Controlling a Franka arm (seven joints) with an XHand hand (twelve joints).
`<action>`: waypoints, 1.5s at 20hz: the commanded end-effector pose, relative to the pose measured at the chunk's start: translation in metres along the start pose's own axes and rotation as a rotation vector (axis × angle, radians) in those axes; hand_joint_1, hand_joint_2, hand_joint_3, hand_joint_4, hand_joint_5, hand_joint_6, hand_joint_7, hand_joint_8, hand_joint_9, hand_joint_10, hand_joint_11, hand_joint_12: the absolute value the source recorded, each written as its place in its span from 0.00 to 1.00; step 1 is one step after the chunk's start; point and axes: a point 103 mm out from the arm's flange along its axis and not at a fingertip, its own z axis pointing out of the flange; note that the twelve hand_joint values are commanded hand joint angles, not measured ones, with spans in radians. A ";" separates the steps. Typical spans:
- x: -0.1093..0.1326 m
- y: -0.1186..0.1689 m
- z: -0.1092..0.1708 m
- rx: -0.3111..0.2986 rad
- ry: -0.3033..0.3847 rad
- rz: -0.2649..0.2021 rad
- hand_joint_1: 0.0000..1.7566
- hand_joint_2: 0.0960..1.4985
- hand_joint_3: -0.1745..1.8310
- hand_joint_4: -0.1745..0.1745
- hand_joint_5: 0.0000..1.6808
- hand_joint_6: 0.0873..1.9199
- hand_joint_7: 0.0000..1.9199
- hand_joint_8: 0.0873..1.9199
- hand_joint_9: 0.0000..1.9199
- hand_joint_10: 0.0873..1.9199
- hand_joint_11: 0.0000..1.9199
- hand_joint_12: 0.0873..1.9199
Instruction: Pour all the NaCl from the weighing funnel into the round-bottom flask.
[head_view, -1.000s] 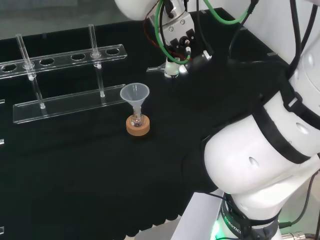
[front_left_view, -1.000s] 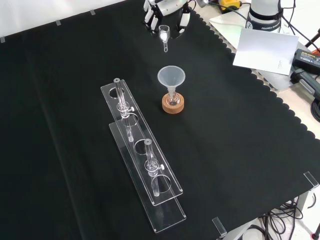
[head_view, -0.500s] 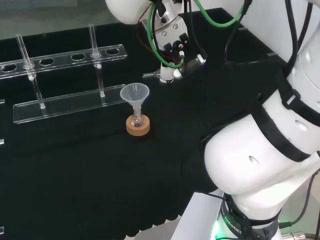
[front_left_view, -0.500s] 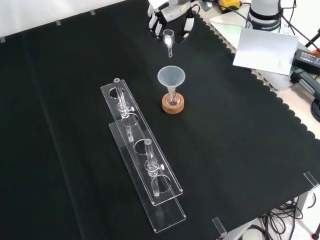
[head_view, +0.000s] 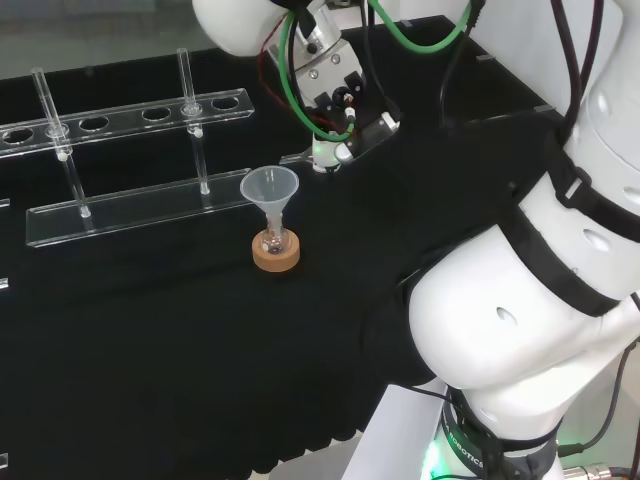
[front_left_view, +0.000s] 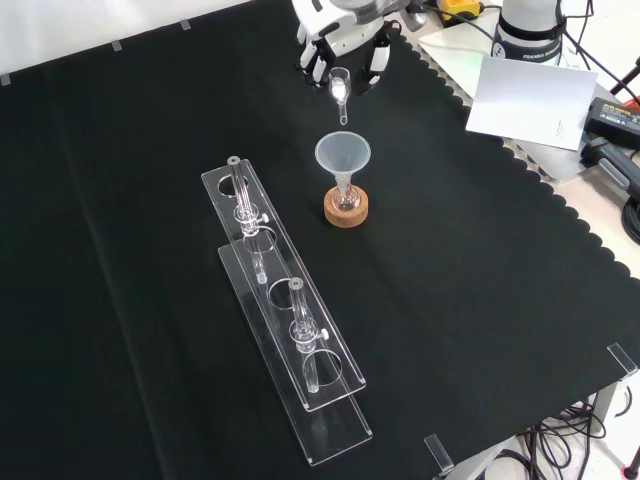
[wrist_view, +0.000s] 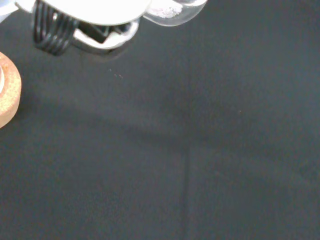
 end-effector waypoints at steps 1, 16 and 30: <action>0.004 0.002 -0.001 0.006 -0.022 -0.006 0.66 0.39 0.38 1.00 0.86 0.12 0.46 0.26 0.67 0.02 0.55 0.44; 0.014 0.008 -0.002 0.032 -0.131 -0.005 0.66 0.39 0.38 1.00 0.86 0.12 0.46 0.26 0.67 0.01 0.55 0.44; 0.021 0.008 -0.008 0.036 -0.253 0.026 0.66 0.39 0.38 1.00 0.86 0.12 0.47 0.26 0.67 0.01 0.56 0.44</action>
